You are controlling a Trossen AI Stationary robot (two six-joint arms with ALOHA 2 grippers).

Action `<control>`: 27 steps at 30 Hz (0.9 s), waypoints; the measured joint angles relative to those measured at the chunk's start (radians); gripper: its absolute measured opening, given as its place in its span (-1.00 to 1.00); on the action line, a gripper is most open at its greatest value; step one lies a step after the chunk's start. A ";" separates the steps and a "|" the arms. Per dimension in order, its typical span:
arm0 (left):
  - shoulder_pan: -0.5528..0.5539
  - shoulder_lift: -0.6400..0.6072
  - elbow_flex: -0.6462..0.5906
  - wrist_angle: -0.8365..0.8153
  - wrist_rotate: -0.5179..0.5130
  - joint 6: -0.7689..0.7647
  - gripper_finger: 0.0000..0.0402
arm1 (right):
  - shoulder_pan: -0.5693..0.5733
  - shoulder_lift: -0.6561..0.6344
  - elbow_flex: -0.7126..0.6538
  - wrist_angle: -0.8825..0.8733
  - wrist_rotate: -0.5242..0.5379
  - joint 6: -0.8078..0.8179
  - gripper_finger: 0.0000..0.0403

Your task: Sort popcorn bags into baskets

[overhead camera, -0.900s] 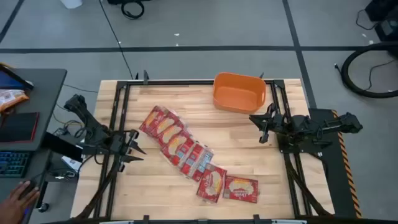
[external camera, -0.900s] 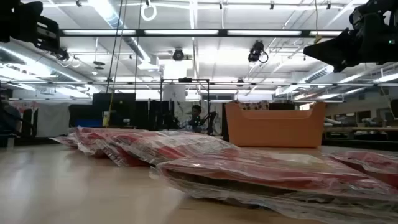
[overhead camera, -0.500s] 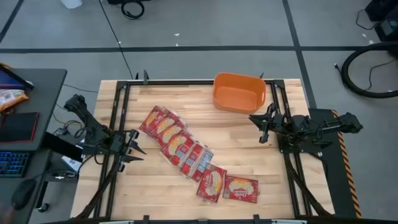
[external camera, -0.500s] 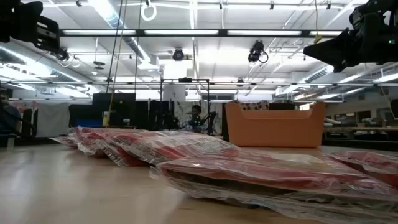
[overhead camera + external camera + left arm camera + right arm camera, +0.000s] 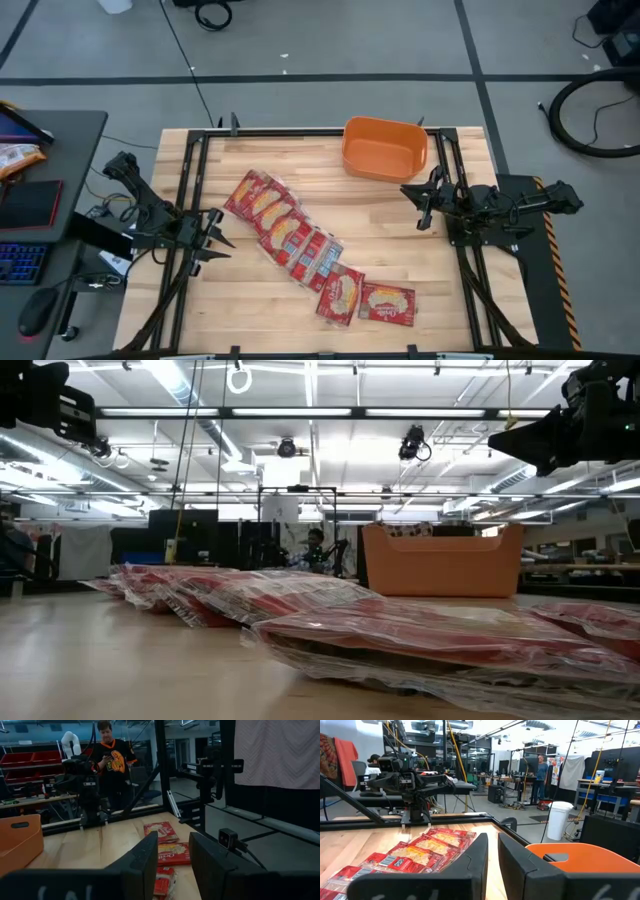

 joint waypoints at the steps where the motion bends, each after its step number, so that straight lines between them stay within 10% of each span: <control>1: 0.000 0.000 0.000 0.000 0.000 0.000 -0.42 | 0.000 0.000 0.000 0.000 0.000 0.000 -0.76; 22: 0.000 0.000 0.000 0.006 0.000 -0.014 -0.42 | 0.000 0.000 0.000 0.000 0.000 0.000 -0.76; 27: -0.002 0.000 0.000 0.031 0.037 -0.321 -0.42 | 0.000 0.000 0.000 0.000 0.000 0.000 -0.76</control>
